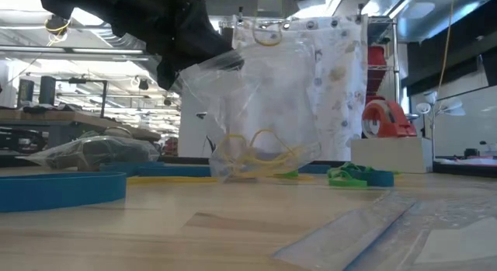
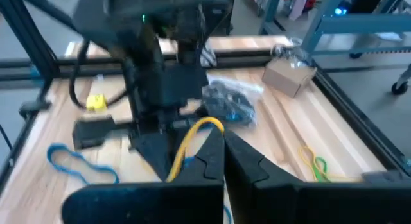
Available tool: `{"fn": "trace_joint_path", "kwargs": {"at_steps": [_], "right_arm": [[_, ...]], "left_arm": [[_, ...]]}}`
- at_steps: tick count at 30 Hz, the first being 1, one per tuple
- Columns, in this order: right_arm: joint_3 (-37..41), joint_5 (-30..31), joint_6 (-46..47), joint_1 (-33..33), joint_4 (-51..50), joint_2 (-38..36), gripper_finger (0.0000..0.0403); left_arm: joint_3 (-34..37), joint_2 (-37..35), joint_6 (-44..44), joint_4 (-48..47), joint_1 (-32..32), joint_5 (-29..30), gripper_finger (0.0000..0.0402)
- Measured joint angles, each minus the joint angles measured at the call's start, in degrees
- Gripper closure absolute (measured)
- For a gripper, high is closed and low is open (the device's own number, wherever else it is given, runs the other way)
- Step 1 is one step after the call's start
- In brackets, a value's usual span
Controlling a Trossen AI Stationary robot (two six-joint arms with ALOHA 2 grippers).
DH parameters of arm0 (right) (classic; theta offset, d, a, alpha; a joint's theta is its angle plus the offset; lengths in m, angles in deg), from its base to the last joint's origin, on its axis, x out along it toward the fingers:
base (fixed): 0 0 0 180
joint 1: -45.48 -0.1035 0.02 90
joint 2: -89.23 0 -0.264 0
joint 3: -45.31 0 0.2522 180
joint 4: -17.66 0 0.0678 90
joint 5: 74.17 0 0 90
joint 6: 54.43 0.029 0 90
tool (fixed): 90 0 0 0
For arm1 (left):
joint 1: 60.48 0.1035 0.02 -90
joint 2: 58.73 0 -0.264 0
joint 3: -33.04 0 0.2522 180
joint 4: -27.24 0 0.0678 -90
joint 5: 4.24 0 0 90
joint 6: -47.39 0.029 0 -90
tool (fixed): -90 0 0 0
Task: Sort rubber bands
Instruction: Put the yellow rubber band into the transparent zip bag
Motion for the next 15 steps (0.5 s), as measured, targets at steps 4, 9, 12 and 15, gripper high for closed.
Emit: {"fn": "trace_joint_path", "kwargs": {"at_steps": [4, 9, 12, 15], "right_arm": [[0.0, -0.98, -1.9, 0.0, 2.92, -0.02, 0.0403], [0.0, -1.48, -3.38, 0.33, 3.74, -0.02, 0.0403], [0.0, -3.36, -3.12, 0.36, 1.66, -0.02, 0.0403], [0.0, -4.4, -2.96, 0.35, -0.65, 0.32, 0.0403]], "left_arm": [[0.0, 0.0, 0.0, -0.05, 0.0, 0.0, 0.0401], [0.0, 0.0, 0.23, -0.06, 0.0, 0.0, 0.0401], [0.0, 0.0, 0.18, -0.02, 0.0, 0.0, 0.0401], [0.0, 0.0, 0.18, 0.03, 0.0, 0.0, 0.0401]]}}
